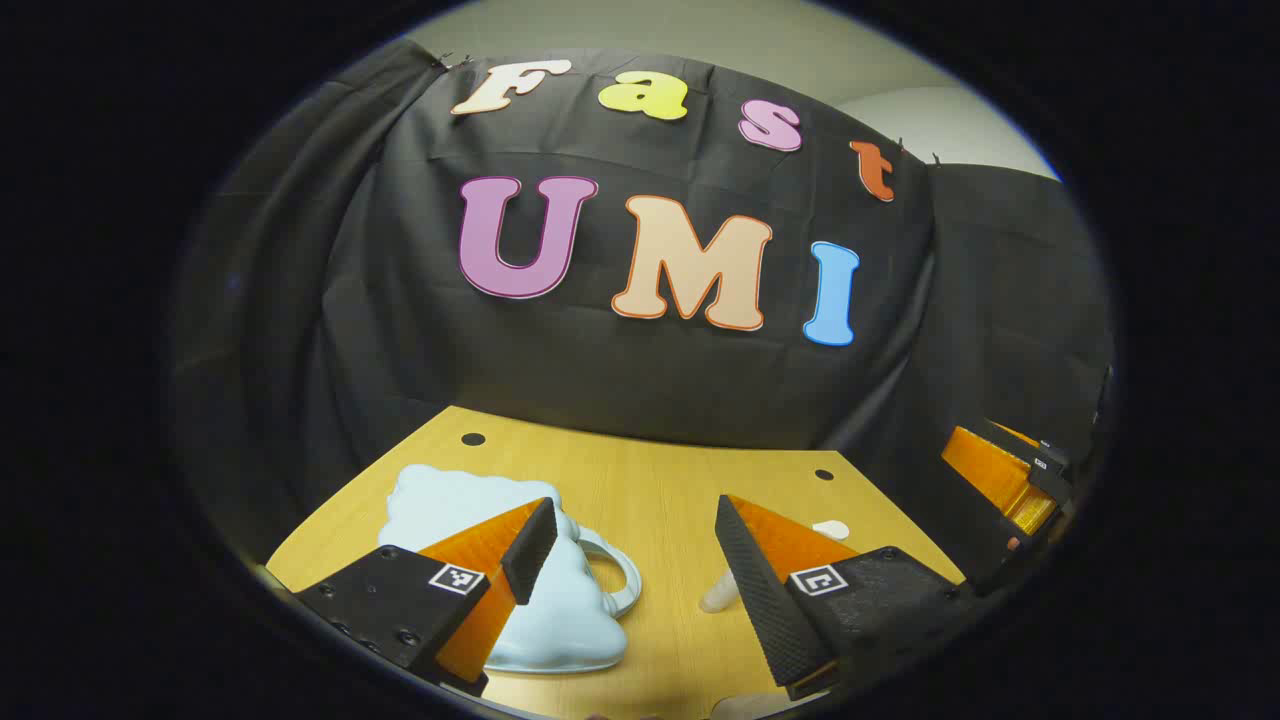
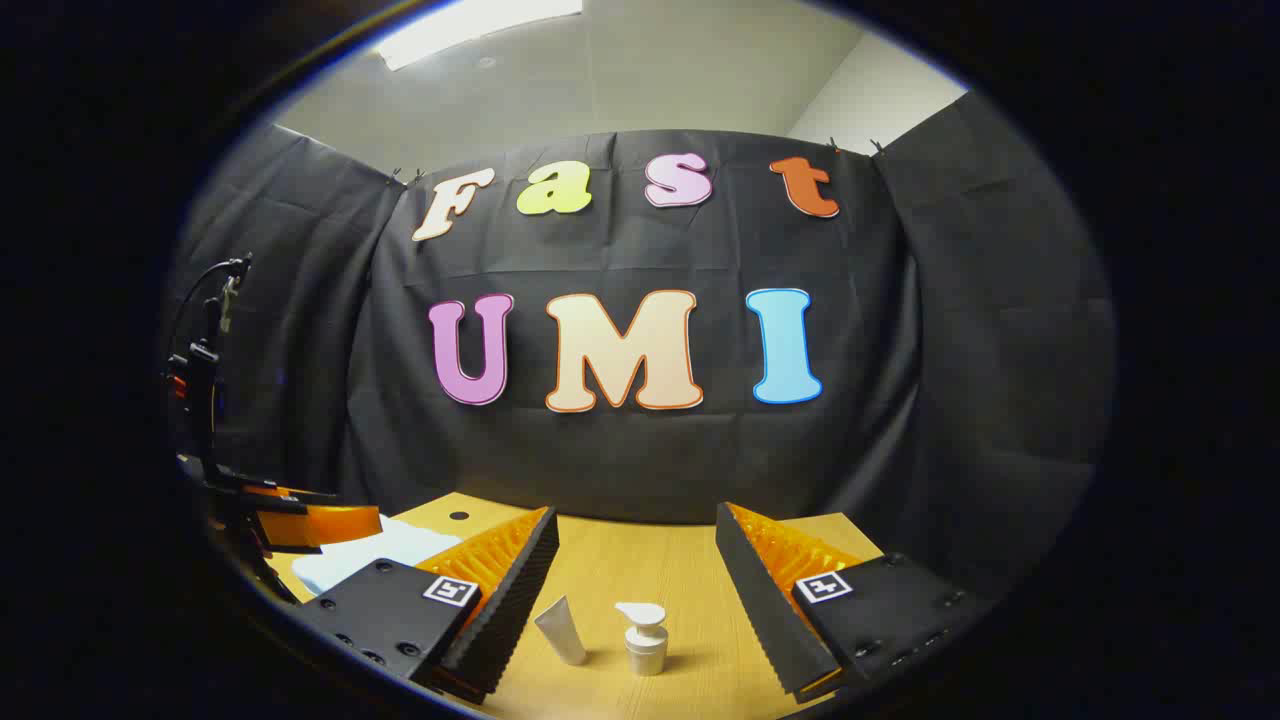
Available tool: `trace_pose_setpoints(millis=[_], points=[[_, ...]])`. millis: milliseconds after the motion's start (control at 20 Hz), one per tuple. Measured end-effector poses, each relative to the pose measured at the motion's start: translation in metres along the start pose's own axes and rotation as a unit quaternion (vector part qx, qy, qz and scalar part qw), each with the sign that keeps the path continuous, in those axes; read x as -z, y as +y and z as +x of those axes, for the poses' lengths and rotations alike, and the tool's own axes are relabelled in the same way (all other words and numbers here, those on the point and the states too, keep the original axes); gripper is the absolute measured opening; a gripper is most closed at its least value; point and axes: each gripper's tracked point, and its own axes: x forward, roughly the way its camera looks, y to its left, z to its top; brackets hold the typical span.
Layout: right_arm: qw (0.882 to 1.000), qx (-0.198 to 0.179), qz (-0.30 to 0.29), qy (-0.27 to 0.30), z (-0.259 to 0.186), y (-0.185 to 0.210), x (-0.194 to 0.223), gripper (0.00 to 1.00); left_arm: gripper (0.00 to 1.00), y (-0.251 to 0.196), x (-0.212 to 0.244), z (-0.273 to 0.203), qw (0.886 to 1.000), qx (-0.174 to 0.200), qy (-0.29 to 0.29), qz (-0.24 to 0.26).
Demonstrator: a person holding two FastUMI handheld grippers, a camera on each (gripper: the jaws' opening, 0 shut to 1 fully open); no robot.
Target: First open the suitcase, pack the skin care products into it, and then close the suitcase.
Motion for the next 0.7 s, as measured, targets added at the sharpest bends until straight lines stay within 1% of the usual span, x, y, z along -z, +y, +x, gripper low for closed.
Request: trace_pose_setpoints(millis=[300, 400, 550, 700], points=[[1.000, 0.009, 0.006, 0.005, 0.005, -0.007, 0.005, 0.99, 0.95, 0.000, 0.004, 0.006, 1.000, 0.001, 0.011, -0.009], [1.000, 0.013, 0.009, 0.008, 0.006, -0.011, 0.007, 0.99, 0.95, -0.002, 0.009, 0.012, 1.000, 0.004, 0.023, -0.013], [1.000, 0.019, 0.010, 0.017, 0.005, -0.016, 0.014, 0.99, 0.94, -0.011, 0.024, 0.027, 0.997, 0.019, 0.065, -0.030], [0.999, 0.023, 0.011, 0.029, 0.001, -0.021, 0.024, 0.99, 0.94, -0.020, 0.040, 0.049, 0.989, 0.038, 0.131, -0.049]])
